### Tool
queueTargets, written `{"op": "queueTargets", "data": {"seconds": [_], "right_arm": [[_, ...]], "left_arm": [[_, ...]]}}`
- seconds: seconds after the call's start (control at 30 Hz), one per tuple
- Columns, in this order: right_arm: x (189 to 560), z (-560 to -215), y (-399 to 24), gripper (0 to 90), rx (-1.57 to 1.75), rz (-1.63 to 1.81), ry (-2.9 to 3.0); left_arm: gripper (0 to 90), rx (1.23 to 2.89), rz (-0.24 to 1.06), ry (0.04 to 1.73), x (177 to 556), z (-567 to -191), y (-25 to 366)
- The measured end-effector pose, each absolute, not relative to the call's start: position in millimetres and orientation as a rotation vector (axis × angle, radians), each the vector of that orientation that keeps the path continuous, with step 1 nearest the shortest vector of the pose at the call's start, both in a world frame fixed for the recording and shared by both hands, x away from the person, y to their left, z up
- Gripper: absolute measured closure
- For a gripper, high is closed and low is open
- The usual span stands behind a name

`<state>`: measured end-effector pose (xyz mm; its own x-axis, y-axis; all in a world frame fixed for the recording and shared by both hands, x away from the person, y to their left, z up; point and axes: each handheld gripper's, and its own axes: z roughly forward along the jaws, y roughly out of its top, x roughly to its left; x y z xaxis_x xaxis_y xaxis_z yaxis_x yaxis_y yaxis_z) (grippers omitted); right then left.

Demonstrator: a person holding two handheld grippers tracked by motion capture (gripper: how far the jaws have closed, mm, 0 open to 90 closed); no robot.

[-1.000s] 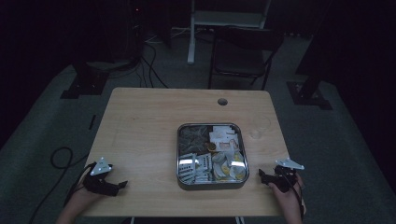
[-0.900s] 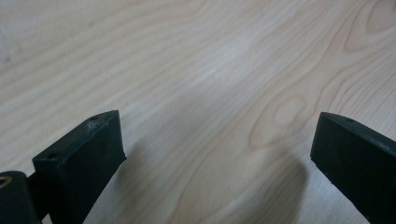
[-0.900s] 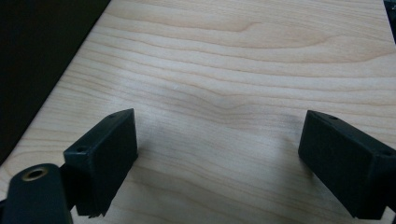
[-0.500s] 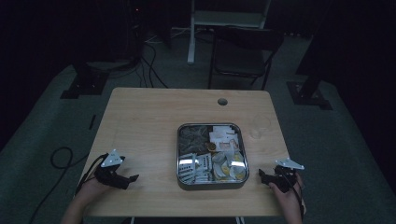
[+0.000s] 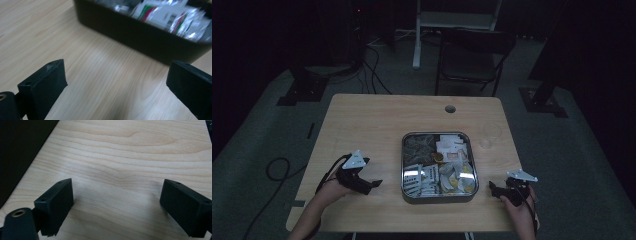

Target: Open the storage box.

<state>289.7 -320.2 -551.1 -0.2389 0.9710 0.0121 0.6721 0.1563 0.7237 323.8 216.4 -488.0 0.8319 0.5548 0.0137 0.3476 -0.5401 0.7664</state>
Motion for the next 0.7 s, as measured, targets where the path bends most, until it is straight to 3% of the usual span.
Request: {"op": "queueTargets", "data": {"seconds": [0.7], "right_arm": [[290,-551,-320,11.1,1.558,0.858,1.978]], "left_arm": [[3.2,2.182,0.275,0.486,344,-465,151]]}}
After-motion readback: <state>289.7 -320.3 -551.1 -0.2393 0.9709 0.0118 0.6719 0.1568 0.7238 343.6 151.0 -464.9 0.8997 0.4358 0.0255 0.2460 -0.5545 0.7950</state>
